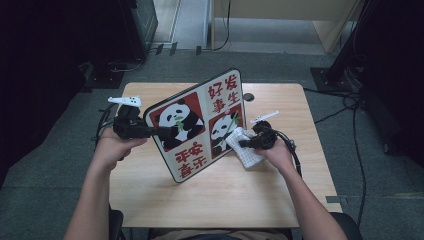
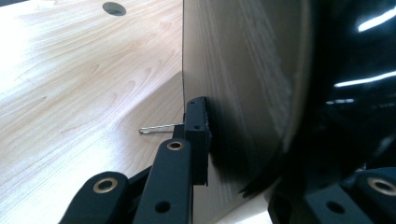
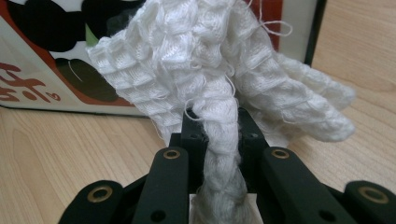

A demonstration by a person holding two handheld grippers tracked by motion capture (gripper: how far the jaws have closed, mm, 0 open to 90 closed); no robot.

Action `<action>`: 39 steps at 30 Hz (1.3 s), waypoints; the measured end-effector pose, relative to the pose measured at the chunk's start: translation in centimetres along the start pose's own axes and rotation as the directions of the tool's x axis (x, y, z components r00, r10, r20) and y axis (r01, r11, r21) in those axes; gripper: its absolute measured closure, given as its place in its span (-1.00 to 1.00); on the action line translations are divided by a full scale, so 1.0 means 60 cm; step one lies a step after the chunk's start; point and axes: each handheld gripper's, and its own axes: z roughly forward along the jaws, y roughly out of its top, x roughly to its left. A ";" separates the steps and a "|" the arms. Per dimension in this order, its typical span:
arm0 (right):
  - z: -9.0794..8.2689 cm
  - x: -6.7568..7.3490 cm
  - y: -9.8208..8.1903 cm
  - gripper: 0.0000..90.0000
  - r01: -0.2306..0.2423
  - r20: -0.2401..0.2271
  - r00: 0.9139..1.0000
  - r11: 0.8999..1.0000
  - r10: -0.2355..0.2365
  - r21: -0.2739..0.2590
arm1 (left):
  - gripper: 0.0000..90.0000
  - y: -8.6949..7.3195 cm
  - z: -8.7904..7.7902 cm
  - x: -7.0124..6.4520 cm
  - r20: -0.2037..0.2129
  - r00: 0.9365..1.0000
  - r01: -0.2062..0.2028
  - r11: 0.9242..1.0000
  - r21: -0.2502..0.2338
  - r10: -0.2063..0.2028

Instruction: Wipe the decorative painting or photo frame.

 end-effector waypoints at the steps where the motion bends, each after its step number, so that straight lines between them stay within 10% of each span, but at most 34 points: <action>1: 0.000 0.000 0.000 0.75 0.000 0.000 1.000 1.000 0.000 0.000 | 0.72 0.000 0.000 0.000 0.000 1.000 0.000 1.000 0.000 0.000; 22: -0.104 0.036 0.058 0.77 0.072 -0.021 0.997 0.991 -0.075 -0.116 | 0.71 0.001 -0.002 0.005 -0.002 1.000 0.027 1.000 -0.004 -0.027; 39: -0.173 0.069 0.127 0.77 0.106 -0.030 0.994 0.991 -0.109 -0.084 | 0.66 -0.002 -0.003 0.004 -0.035 0.999 0.030 0.999 -0.024 -0.031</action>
